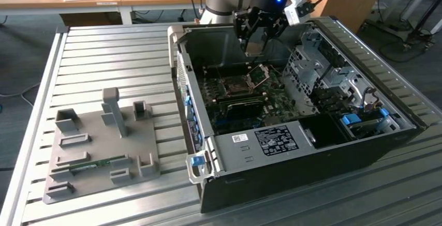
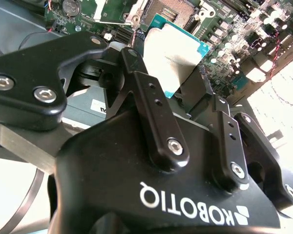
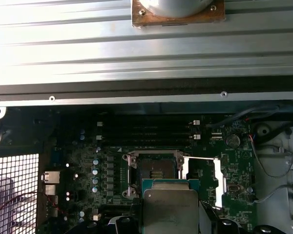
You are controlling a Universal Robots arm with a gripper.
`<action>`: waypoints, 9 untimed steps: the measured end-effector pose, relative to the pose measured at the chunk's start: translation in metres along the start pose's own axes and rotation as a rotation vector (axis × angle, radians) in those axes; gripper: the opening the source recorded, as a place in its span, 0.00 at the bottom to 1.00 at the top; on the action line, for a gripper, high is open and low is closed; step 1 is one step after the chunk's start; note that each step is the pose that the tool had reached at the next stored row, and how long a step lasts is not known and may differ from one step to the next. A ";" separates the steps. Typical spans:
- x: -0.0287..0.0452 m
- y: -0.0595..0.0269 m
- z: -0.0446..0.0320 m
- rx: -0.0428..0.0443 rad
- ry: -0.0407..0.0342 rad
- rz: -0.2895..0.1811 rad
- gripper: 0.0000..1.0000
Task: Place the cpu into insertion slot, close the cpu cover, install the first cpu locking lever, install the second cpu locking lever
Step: 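Place the cpu into insertion slot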
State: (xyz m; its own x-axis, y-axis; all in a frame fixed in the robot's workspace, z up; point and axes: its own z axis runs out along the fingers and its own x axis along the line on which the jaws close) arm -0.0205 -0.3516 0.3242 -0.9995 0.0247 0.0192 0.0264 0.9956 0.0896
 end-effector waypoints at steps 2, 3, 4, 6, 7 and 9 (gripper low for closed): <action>0.0000 0.0000 0.0002 0.0004 0.0002 0.000 0.54; 0.0000 -0.0001 0.0002 0.0004 0.0002 0.000 0.54; 0.0000 -0.0001 0.0002 0.0004 0.0002 0.000 0.54; 0.0000 -0.0001 0.0003 0.0003 0.0001 0.000 0.54; 0.0000 -0.0001 0.0003 0.0003 0.0001 0.000 0.54; 0.0000 -0.0001 0.0009 -0.0001 0.0000 0.000 0.54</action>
State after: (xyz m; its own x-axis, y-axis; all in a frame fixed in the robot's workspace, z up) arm -0.0205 -0.3516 0.3233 -0.9995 0.0247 0.0192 0.0263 0.9956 0.0897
